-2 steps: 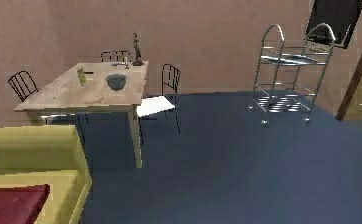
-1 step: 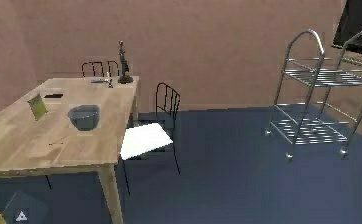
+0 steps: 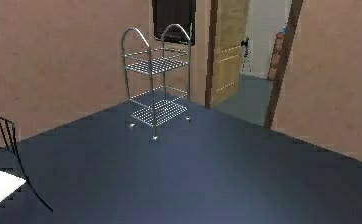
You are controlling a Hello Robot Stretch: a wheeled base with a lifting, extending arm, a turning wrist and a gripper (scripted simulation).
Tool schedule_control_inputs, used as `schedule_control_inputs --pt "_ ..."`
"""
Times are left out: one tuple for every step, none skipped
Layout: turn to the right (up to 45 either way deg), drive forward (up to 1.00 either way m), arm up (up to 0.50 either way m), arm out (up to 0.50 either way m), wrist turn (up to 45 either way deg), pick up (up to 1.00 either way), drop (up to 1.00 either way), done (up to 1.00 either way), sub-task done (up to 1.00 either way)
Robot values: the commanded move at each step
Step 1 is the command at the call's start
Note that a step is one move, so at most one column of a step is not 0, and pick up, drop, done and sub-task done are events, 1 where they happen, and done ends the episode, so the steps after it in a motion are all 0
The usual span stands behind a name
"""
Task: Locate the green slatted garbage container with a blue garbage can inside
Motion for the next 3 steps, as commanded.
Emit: schedule_control_inputs --pt "0.0 0.75 0.00 0.00 0.0 0.00 0.00 0.00 0.00" --pt "27.0 0.00 0.00 0.00 0.0 0.00 0.00 0.00 0.00" --pt "0.0 0.05 0.00 0.00 0.0 0.00 0.00 0.00 0.00"
